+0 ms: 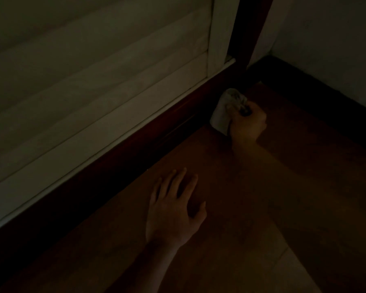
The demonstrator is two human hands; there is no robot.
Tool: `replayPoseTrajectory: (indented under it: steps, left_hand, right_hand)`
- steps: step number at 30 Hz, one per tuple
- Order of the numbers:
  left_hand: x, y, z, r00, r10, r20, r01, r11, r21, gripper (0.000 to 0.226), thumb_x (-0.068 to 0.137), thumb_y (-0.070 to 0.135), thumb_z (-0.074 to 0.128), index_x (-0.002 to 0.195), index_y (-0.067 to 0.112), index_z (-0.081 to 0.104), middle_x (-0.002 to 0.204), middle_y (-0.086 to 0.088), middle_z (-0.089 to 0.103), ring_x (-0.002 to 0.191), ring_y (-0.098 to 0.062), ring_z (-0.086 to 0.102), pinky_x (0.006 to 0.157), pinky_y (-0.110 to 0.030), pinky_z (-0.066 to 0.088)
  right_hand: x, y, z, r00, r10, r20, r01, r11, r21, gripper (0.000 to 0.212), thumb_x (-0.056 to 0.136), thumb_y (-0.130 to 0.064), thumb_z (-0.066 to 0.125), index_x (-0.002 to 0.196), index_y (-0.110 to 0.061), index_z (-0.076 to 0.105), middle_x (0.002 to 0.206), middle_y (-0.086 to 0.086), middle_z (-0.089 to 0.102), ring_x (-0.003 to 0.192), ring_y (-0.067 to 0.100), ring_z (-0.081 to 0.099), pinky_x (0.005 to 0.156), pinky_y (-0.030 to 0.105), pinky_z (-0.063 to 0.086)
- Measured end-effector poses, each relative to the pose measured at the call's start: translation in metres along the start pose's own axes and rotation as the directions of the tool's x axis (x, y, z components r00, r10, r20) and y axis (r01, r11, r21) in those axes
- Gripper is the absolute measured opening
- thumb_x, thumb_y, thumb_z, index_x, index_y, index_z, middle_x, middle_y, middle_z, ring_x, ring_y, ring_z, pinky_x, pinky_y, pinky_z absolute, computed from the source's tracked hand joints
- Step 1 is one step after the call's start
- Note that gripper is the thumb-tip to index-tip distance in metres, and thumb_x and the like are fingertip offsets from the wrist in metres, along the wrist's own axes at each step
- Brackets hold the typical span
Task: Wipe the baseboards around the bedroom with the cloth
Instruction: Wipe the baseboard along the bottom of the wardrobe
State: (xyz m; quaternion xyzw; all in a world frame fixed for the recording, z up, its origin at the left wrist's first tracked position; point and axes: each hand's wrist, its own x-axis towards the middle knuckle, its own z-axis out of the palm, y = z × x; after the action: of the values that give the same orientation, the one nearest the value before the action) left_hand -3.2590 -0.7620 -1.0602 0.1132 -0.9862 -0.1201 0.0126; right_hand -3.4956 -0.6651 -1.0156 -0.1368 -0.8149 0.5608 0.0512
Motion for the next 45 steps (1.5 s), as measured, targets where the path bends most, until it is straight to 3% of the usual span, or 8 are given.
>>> replayPoseTrajectory:
  steps: [8,12,17,23,31,37,42,45]
  left_hand:
    - [-0.001,0.001,0.001,1.0,0.002,-0.016,-0.002,1.0,-0.005,0.067,0.089,0.068,0.042,0.15,0.038,0.043,0.162,0.005,0.034,0.151,-0.019,0.026,0.122,-0.048,0.024]
    - [-0.002,0.001,0.001,1.0,0.009,-0.024,-0.009,1.0,0.001,0.067,0.089,0.067,0.044,0.149,0.038,0.044,0.161,0.005,0.035,0.15,-0.019,0.027,0.121,-0.047,0.024]
    - [-0.002,0.001,-0.001,1.0,0.009,-0.016,-0.009,1.0,-0.007,0.068,0.089,0.067,0.044,0.15,0.038,0.043,0.161,0.004,0.035,0.15,-0.019,0.026,0.121,-0.047,0.023]
    - [0.007,0.008,-0.002,0.999,0.011,-0.041,-0.013,0.999,-0.049,0.064,0.087,0.065,0.047,0.145,0.037,0.052,0.156,0.003,0.042,0.145,-0.021,0.032,0.117,-0.053,0.032]
    - [0.034,0.033,0.003,0.999,0.045,0.014,-0.045,0.999,-0.004,0.068,0.091,0.067,0.041,0.153,0.039,0.038,0.164,0.004,0.03,0.152,-0.019,0.024,0.122,-0.05,0.021]
    - [0.034,0.031,0.003,0.999,0.038,0.034,-0.038,0.999,0.017,0.068,0.09,0.068,0.042,0.153,0.041,0.037,0.164,0.006,0.027,0.153,-0.017,0.021,0.122,-0.047,0.014]
    - [0.034,0.031,0.004,0.998,0.046,0.036,-0.047,0.998,0.037,0.069,0.09,0.068,0.043,0.152,0.04,0.038,0.163,0.004,0.031,0.152,-0.019,0.025,0.121,-0.048,0.014]
    - [0.035,0.031,0.003,0.998,0.048,0.038,-0.05,0.998,0.045,0.069,0.089,0.069,0.043,0.152,0.039,0.039,0.163,0.004,0.031,0.152,-0.019,0.025,0.12,-0.048,0.014]
  right_hand:
    - [-0.021,0.01,0.009,1.0,-0.004,-0.024,0.006,0.998,0.067,0.023,0.088,-0.033,0.077,0.096,-0.014,0.067,0.09,-0.006,0.066,0.081,0.007,0.063,0.074,0.024,0.057]
    - [-0.031,0.015,0.007,0.997,-0.039,0.064,0.032,0.994,0.101,0.019,0.086,-0.029,0.079,0.092,-0.017,0.065,0.082,-0.014,0.06,0.071,-0.005,0.056,0.058,0.007,0.047]
    - [-0.03,0.008,0.009,0.999,0.034,0.016,-0.036,0.986,0.164,0.022,0.084,-0.034,0.08,0.086,-0.017,0.066,0.084,-0.009,0.065,0.077,0.007,0.063,0.072,0.03,0.059]
    - [-0.034,0.015,-0.008,0.979,-0.003,0.206,-0.04,0.978,0.205,0.016,0.081,-0.032,0.084,0.089,-0.027,0.072,0.089,-0.013,0.071,0.085,0.003,0.069,0.071,0.023,0.06]
    - [0.022,0.006,-0.004,0.997,-0.064,0.045,0.06,0.995,0.086,0.023,0.086,-0.023,0.079,0.107,-0.015,0.074,0.103,0.0,0.071,0.096,0.013,0.066,0.083,0.026,0.055]
    - [0.087,0.006,-0.008,0.999,-0.014,-0.053,0.017,0.998,0.058,0.034,0.089,-0.03,0.075,0.119,-0.013,0.071,0.114,0.0,0.069,0.103,0.011,0.064,0.09,0.024,0.053]
    - [0.138,0.008,-0.009,0.99,0.132,-0.058,-0.124,0.984,0.127,0.031,0.096,-0.023,0.067,0.117,-0.001,0.068,0.107,0.01,0.068,0.103,0.024,0.067,0.087,0.03,0.055]
    - [0.134,0.008,-0.01,0.988,0.134,-0.079,-0.11,0.96,0.258,0.033,0.09,-0.021,0.074,0.117,-0.003,0.069,0.096,0.002,0.069,0.087,0.014,0.067,0.07,0.02,0.057]
